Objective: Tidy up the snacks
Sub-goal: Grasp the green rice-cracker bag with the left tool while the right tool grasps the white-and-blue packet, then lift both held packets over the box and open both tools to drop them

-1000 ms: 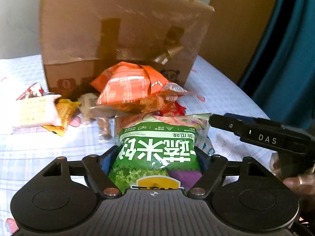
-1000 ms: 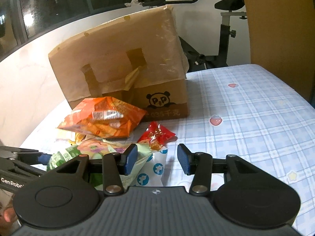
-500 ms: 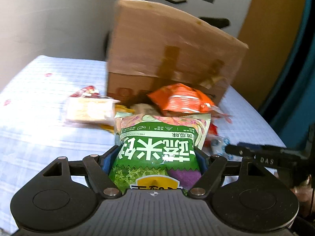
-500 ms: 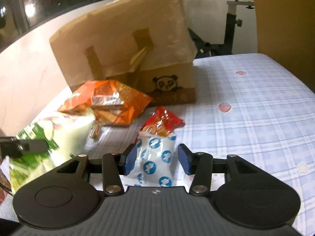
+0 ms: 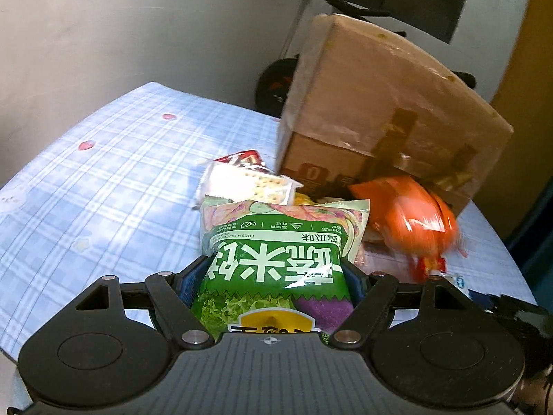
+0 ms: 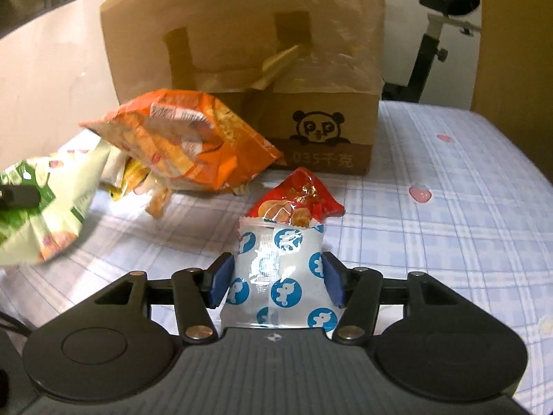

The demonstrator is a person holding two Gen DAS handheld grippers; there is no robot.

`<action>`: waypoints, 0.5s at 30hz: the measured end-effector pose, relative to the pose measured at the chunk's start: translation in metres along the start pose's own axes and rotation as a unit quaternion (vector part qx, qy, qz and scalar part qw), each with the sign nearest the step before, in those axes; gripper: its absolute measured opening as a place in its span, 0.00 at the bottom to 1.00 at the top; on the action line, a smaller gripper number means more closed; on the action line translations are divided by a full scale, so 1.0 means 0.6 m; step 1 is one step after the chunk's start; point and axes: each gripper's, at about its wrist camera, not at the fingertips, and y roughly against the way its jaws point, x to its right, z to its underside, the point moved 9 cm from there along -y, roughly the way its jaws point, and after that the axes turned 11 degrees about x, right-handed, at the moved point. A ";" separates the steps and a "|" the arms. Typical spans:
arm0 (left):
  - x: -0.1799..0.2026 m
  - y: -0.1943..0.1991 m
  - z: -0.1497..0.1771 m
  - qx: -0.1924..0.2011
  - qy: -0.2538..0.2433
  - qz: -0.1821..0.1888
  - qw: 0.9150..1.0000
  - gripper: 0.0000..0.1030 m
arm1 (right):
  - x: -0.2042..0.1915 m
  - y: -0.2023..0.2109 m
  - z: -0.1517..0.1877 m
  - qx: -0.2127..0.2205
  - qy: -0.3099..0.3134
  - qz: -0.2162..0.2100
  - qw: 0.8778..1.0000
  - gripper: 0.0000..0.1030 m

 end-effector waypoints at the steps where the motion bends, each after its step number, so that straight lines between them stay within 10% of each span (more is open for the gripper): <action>1: -0.003 0.005 0.004 0.001 0.002 -0.003 1.000 0.77 | 0.000 0.000 0.001 0.004 0.004 0.001 1.000 0.57; 15: 0.005 -0.003 0.011 0.010 -0.012 -0.004 1.000 0.77 | 0.015 0.013 0.006 0.036 -0.025 -0.005 0.999 0.49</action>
